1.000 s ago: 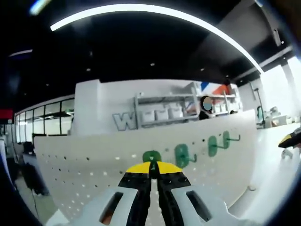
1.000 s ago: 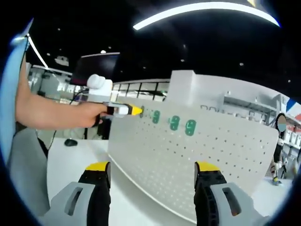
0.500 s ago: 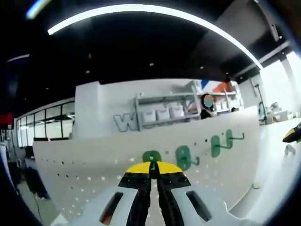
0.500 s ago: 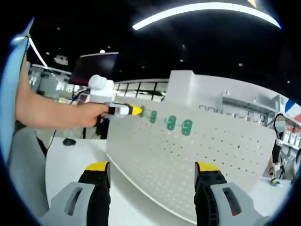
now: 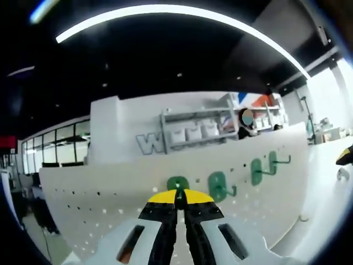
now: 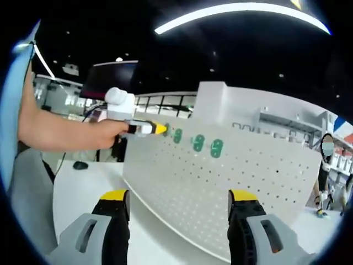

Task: Insert the hook assembly into the mounting plate slot until the hook locks in place.

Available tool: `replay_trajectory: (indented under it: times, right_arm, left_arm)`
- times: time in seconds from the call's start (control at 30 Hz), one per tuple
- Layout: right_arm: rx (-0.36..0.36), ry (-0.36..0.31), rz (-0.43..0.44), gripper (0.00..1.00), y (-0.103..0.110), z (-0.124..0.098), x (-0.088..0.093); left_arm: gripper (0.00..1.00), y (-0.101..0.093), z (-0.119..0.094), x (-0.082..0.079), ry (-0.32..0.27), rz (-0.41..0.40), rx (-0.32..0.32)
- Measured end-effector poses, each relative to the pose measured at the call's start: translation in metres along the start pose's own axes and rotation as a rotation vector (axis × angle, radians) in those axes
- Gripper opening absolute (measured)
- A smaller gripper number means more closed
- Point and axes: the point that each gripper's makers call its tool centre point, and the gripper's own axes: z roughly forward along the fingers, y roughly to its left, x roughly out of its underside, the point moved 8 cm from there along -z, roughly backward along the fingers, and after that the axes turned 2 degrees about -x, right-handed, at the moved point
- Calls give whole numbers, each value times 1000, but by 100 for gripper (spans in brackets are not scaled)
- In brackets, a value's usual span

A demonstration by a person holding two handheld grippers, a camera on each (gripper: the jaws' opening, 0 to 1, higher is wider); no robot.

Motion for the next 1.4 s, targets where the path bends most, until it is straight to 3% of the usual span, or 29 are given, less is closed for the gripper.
replay_trajectory:
  times: [0.57,1.4]
  right_arm:
    - [-1,9,6,72,-1,1,2]
    - [8,8,20,71,-3,-3,6]
  left_arm:
    - [3,0,2,4,3,7,-12]
    - [4,-7,6,6,-9,99,-81]
